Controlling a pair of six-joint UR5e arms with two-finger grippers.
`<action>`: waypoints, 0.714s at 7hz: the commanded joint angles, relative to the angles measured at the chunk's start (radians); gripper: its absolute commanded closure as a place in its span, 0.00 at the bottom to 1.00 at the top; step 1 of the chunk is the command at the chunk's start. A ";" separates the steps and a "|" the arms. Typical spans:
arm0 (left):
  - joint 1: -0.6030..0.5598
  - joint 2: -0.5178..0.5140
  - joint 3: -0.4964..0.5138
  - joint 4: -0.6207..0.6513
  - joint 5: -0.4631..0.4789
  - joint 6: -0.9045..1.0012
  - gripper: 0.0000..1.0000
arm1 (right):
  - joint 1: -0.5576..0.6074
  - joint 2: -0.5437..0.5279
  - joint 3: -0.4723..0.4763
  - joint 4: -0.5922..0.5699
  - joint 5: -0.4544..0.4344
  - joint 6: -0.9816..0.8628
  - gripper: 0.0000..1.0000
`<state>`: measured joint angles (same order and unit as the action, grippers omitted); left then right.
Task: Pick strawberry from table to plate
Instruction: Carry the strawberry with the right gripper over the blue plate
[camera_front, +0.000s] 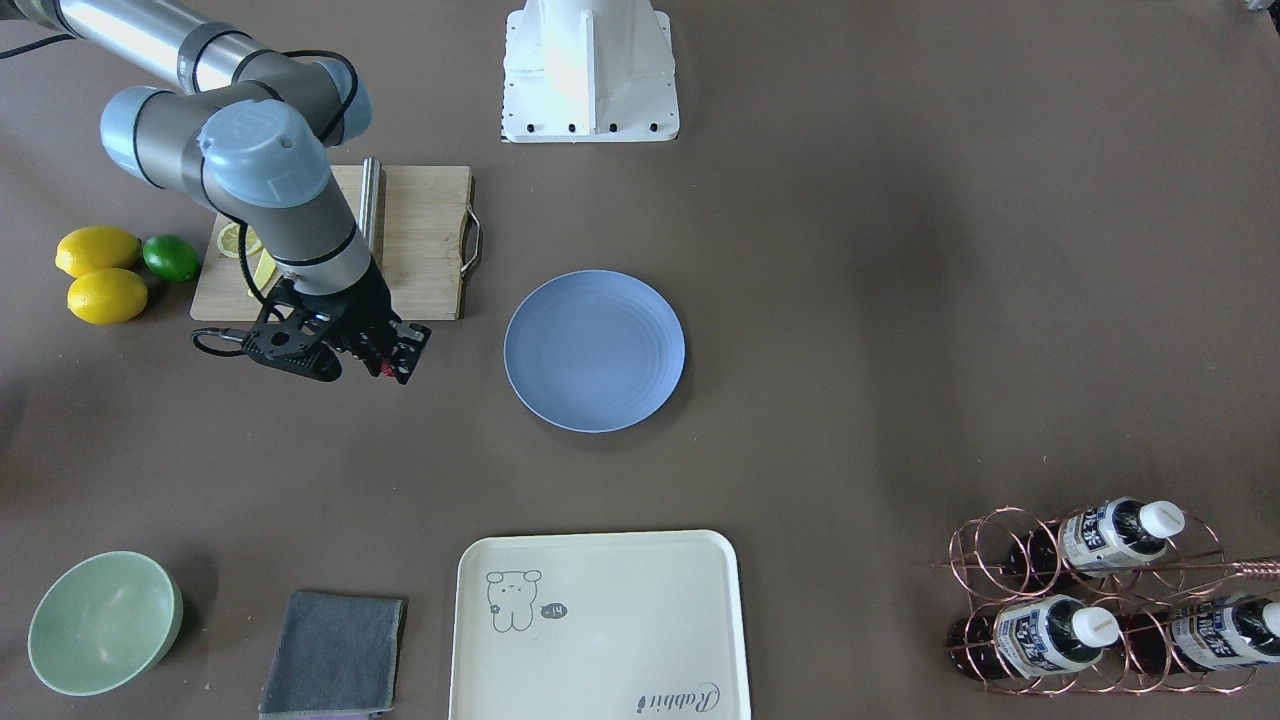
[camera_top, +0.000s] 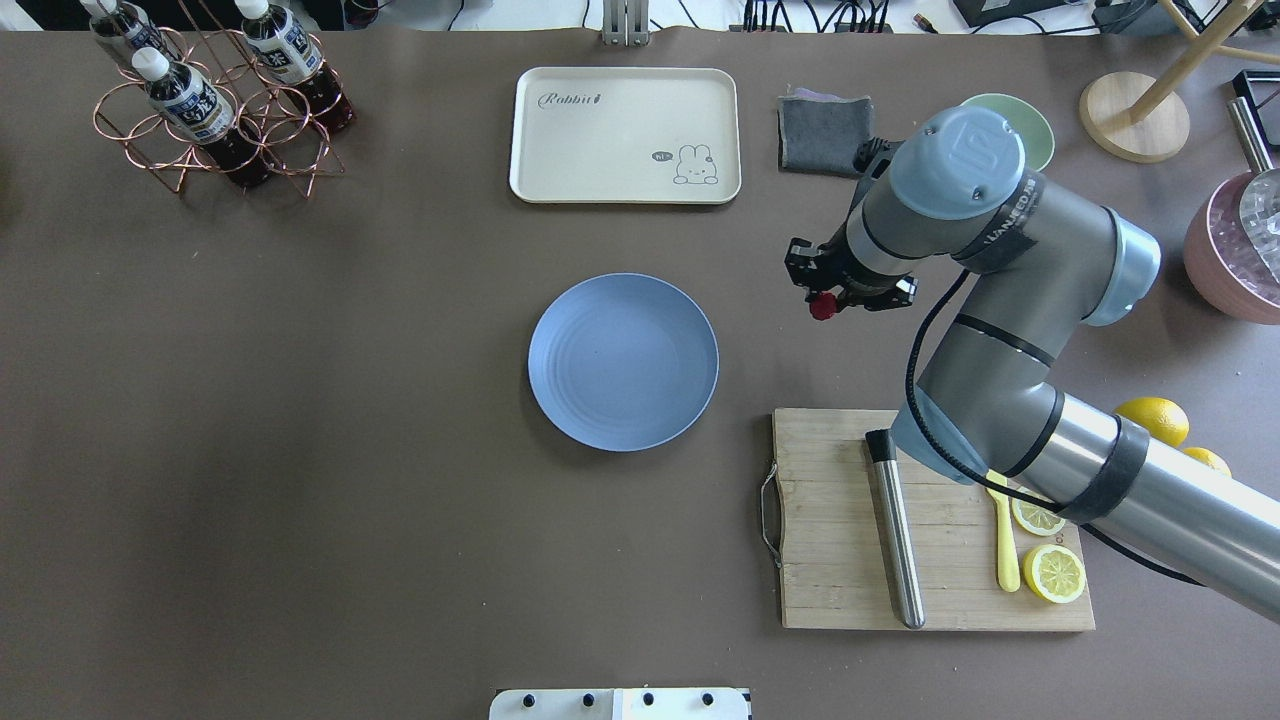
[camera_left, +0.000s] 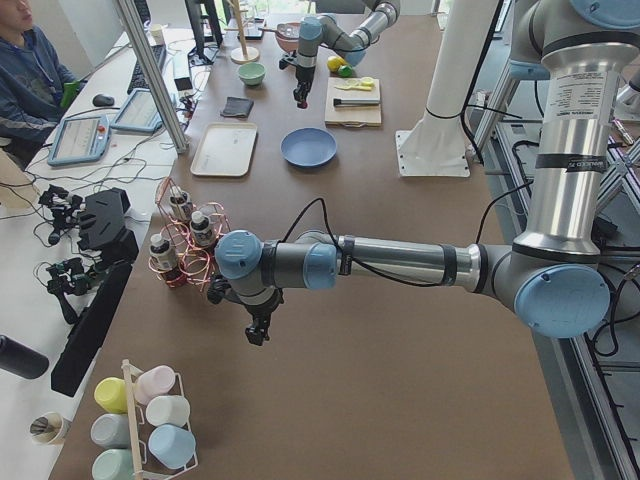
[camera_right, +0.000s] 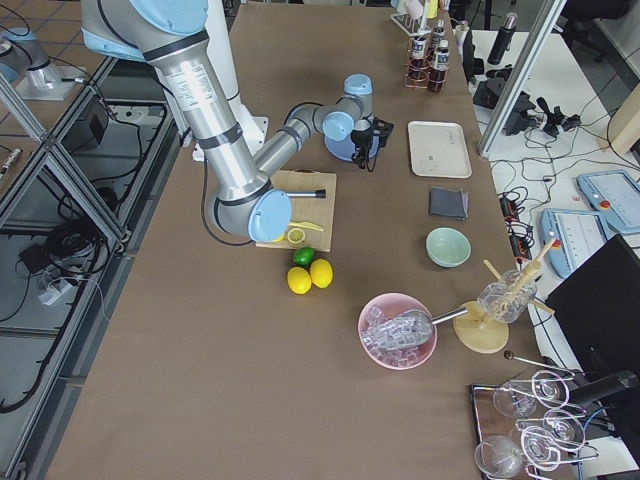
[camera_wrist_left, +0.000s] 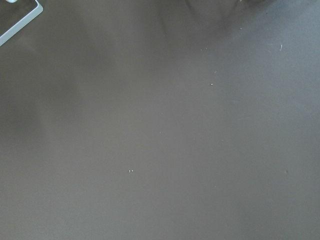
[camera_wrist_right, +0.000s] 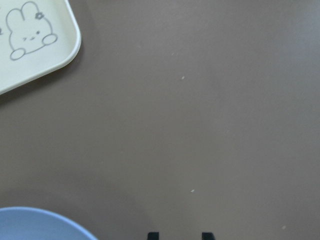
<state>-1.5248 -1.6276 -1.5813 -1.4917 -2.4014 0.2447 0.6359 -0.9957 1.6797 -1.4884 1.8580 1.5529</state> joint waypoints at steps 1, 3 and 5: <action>0.000 0.000 -0.005 0.001 0.028 -0.001 0.01 | -0.102 0.150 -0.094 -0.046 -0.101 0.175 1.00; 0.000 0.000 -0.005 0.002 0.028 -0.001 0.01 | -0.171 0.303 -0.251 -0.035 -0.195 0.344 1.00; -0.002 0.002 -0.003 0.005 0.028 -0.001 0.01 | -0.188 0.313 -0.304 0.014 -0.230 0.346 1.00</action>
<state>-1.5256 -1.6272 -1.5853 -1.4883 -2.3738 0.2439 0.4604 -0.6978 1.4146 -1.5007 1.6480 1.8871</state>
